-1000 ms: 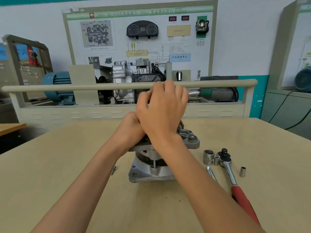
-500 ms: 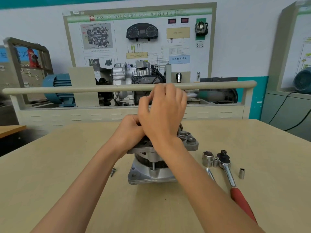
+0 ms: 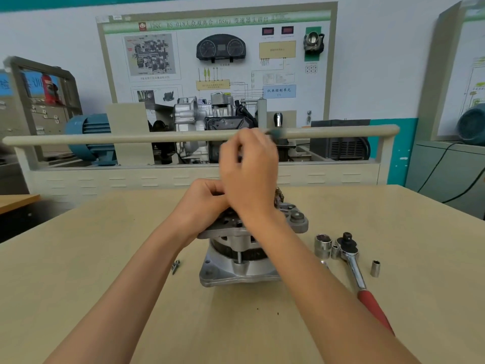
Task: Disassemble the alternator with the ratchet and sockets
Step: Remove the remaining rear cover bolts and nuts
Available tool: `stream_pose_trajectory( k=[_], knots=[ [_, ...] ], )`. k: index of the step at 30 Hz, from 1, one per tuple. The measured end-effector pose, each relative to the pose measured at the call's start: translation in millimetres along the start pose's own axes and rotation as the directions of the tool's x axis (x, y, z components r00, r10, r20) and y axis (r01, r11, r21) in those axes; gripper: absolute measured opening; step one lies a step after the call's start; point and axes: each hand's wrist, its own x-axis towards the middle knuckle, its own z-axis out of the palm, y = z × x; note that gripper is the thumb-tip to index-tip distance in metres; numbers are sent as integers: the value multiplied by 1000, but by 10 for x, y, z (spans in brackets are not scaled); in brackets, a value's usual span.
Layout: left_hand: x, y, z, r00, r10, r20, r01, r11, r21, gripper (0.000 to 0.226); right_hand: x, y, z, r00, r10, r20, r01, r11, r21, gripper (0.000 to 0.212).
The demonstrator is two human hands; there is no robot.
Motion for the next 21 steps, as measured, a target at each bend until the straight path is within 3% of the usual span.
stream_pose_trajectory(
  k=[1, 2, 3, 4, 5, 6, 8, 10, 11, 12, 13, 14, 15, 16, 17, 18, 19, 20, 21],
  knots=[
    [5, -8, 1, 1000, -10, -27, 10, 999, 32, 46, -48, -15, 26, 996, -82, -33, 67, 944, -323, 21],
    [2, 5, 6, 999, -18, -37, 20, 998, 58, 47, -54, -35, 47, 994, -98, -46, 65, 881, -469, 21],
    [1, 22, 14, 999, -20, -33, 22, 998, 67, 50, -29, -46, 52, 997, -64, -45, 36, 882, -469, 21],
    [5, 22, 15, 1000, -15, -15, 16, 998, 62, 52, 20, -54, 39, 1000, -9, -24, 0, 941, -339, 22],
    [1, 32, 19, 1000, -7, 17, 6, 999, 53, 52, 80, -61, 14, 998, 57, 16, -55, 993, -109, 27],
    [-5, 48, 23, 999, 1, 54, -3, 999, 42, 48, 143, -65, -18, 984, 146, 99, -161, 973, 167, 34],
    [-5, 41, 23, 994, 15, 106, -16, 1000, 11, 29, 268, -36, -87, 894, 305, 327, -444, 695, 566, 47],
    [-7, 32, 25, 995, 4, 102, 0, 999, -33, 17, 335, 4, -106, 803, 363, 472, -588, 360, 724, 56],
    [-18, 37, 29, 996, -4, 92, 9, 999, -53, 15, 332, 26, -107, 784, 368, 501, -601, 244, 761, 57],
    [-21, 26, 25, 997, 1, 83, 4, 998, -63, 15, 321, 20, -104, 791, 378, 480, -584, 235, 777, 56],
    [-29, 35, 26, 997, 9, 75, -4, 998, -58, 18, 285, -13, -89, 829, 375, 414, -536, 322, 781, 53],
    [-37, 43, 28, 998, 15, 60, -12, 999, -40, 27, 208, -45, -66, 896, 347, 279, -434, 542, 719, 48],
    [-39, 51, 30, 999, 13, 30, -12, 1000, -11, 39, 113, -52, -32, 960, 249, 124, -277, 820, 500, 40],
    [-26, 32, 28, 1000, 7, -4, -7, 1000, 27, 47, 19, -54, 0, 994, 112, 5, -112, 985, 134, 31],
    [-21, 27, 28, 999, -5, -32, 7, 998, 64, 47, -58, -53, 29, 998, 4, -61, -19, 973, -231, 25],
    [-14, 24, 29, 999, -11, -42, 15, 996, 93, 43, -85, -62, 57, 994, -52, -99, 5, 905, -426, 24],
    [-15, 36, 27, 999, -10, -34, 14, 994, 106, 39, -84, -65, 77, 991, -63, -121, -2, 881, -474, 25],
    [-9, 33, 22, 1000, 3, -16, -2, 995, 104, 39, -44, -72, 72, 994, -30, -110, -17, 914, -405, 26],
    [-15, 44, 21, 1000, 16, 15, -17, 996, 88, 43, 16, -75, 50, 996, 28, -79, -45, 973, -228, 30]
  ],
)
